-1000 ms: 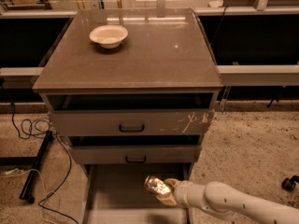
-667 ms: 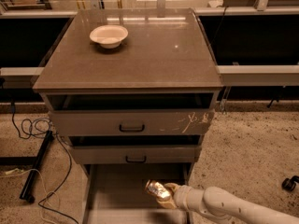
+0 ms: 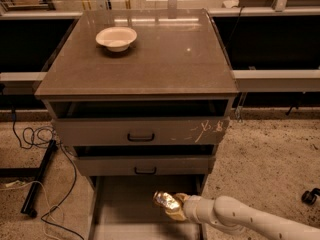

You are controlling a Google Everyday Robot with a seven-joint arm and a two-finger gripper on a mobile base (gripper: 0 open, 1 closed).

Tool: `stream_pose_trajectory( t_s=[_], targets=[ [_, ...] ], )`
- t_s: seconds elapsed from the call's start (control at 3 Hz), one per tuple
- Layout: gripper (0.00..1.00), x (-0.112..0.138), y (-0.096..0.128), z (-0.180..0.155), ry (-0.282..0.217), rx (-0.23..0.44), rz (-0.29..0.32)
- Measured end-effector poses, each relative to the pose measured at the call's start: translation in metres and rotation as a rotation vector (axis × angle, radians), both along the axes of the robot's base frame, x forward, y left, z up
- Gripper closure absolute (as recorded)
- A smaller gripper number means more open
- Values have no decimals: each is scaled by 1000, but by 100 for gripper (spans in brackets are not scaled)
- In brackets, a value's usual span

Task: Place orange can into bottom drawer

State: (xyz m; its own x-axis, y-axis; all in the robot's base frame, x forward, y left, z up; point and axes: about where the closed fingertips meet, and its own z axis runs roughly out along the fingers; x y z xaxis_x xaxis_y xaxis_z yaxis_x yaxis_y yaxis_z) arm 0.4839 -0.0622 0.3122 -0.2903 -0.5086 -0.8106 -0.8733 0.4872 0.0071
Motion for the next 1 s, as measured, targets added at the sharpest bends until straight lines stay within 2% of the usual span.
stream_pose_trajectory(
  t_s=[1.0],
  targets=[
    [100,62,29,-53,-44,-20,23]
  ],
)
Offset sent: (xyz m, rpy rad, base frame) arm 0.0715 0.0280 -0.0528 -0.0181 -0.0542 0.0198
